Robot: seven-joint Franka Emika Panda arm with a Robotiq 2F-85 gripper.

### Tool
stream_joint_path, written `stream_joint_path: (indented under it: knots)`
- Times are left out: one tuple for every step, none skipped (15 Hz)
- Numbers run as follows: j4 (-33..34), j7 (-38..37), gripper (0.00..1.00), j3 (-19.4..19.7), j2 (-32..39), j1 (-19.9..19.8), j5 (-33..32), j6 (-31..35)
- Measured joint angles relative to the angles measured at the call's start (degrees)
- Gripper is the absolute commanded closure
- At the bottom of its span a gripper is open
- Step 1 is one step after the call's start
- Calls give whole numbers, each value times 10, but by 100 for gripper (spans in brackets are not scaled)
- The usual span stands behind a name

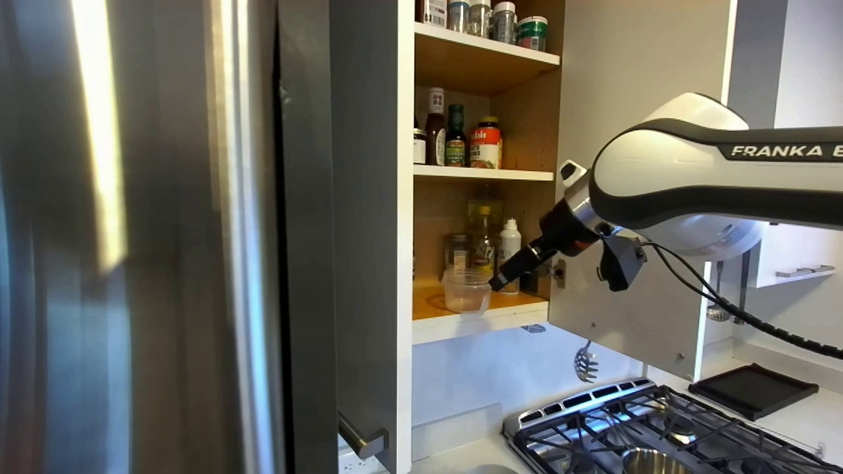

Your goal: Flip the clear bowl in the bottom of the cupboard shelf anticlockwise to position it upright

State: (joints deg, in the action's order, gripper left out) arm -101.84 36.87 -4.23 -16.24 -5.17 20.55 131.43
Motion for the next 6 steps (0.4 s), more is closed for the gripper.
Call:
stream_joint_path:
  knots:
    - [3, -17, 0, 5, 0, 9, -13, 0]
    - [7, -29, 0, 10, 0, 17, -27, 0]
    - [10, -35, 0, 14, 0, 24, -38, 1]
    - [13, -39, 0, 19, 0, 30, -48, 7]
    - [14, -42, 0, 21, 0, 33, -54, 13]
    - [14, -42, 0, 23, 1, 35, -57, 16]
